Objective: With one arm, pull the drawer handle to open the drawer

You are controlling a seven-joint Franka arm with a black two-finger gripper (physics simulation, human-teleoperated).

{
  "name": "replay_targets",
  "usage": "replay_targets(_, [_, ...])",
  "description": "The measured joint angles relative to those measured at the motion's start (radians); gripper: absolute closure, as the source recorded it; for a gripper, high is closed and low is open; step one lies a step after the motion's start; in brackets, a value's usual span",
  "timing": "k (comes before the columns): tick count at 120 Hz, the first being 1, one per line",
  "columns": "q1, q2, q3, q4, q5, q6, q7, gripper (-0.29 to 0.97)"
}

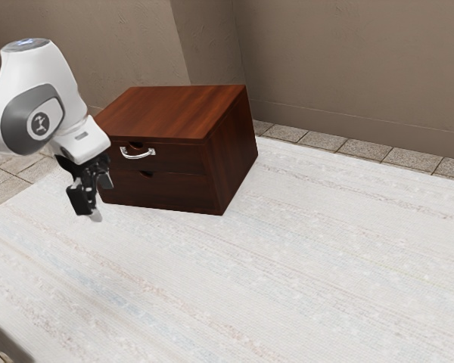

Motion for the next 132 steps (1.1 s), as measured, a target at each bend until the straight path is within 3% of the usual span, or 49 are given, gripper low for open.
replay_targets(62, [0.002,0.125,0.0,0.129,-0.068,0.023,0.275,0.0])
replay_targets(90, [0.006,0.142,0.004,0.162,-0.122,0.038,0.337,0.0])
replay_targets(132, [0.05,0.165,0.007,0.165,-0.145,0.11,0.362,0.0])
